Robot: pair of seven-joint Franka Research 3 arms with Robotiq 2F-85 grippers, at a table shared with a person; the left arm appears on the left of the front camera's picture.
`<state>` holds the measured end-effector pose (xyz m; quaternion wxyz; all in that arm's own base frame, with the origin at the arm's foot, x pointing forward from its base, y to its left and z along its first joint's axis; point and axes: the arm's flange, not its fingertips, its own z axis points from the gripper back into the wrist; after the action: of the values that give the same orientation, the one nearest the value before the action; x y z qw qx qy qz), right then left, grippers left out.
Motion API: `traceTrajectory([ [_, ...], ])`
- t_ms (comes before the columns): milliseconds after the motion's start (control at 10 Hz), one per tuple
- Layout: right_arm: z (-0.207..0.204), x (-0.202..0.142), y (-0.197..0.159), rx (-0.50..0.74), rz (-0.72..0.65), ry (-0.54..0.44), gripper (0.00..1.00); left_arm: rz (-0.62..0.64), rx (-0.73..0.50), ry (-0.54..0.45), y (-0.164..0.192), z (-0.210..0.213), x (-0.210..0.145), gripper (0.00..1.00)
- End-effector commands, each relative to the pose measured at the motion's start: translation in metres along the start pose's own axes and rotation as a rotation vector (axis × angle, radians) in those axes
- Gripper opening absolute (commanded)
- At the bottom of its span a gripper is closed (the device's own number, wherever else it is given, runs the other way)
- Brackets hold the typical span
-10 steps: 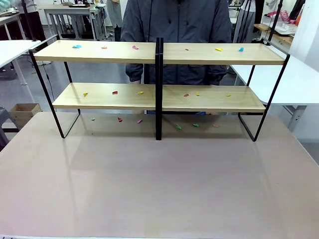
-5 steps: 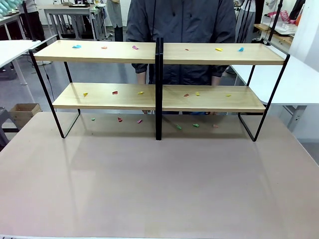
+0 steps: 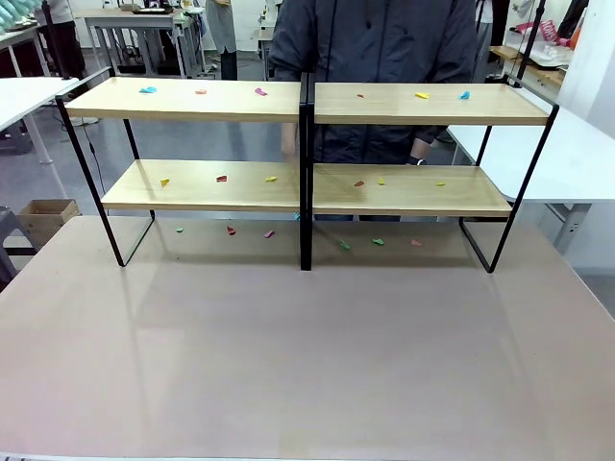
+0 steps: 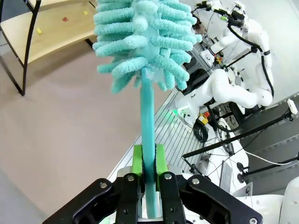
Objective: Clean the shelves.
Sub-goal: Clean a randomly selected level of the Shelf with the Duster.
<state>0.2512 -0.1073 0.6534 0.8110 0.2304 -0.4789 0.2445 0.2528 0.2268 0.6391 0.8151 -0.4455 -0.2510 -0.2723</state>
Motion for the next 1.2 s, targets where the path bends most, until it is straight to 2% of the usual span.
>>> traceTrajectory([
  [0,0.0,0.001,0.0,0.007,0.002,-0.004,1.0,-0.017,-0.005,0.002,-0.002,0.004,-0.002,0.02],
  [100,0.0,0.001,0.0,0.007,0.002,-0.004,1.0,0.0,0.0,0.0,0.0,0.0,0.0,0.12],
  [200,0.0,0.001,0.0,0.007,0.002,-0.004,1.0,0.046,-0.011,0.007,-0.002,-0.013,0.019,0.12],
  [300,0.0,0.001,0.0,0.007,0.002,-0.004,1.0,0.066,-0.086,0.051,-0.015,-0.031,0.044,0.12],
  [400,0.0,0.001,0.0,0.007,0.002,-0.004,1.0,0.06,-0.108,0.086,-0.033,-0.049,0.066,0.12],
  [700,0.0,0.001,0.0,0.007,0.002,-0.004,1.0,0.071,0.007,0.179,-0.076,-0.116,0.12,0.12],
  [800,0.0,0.001,0.0,0.007,0.002,-0.004,1.0,0.05,-0.061,0.207,-0.074,-0.116,0.126,0.12],
  [900,0.0,0.001,0.0,0.007,0.002,-0.004,1.0,0.086,-0.033,0.15,-0.061,-0.097,0.117,0.12],
  [1100,0.0,0.001,0.0,0.007,0.002,-0.004,1.0,0.216,0.039,0.097,-0.031,-0.048,0.067,0.12],
])
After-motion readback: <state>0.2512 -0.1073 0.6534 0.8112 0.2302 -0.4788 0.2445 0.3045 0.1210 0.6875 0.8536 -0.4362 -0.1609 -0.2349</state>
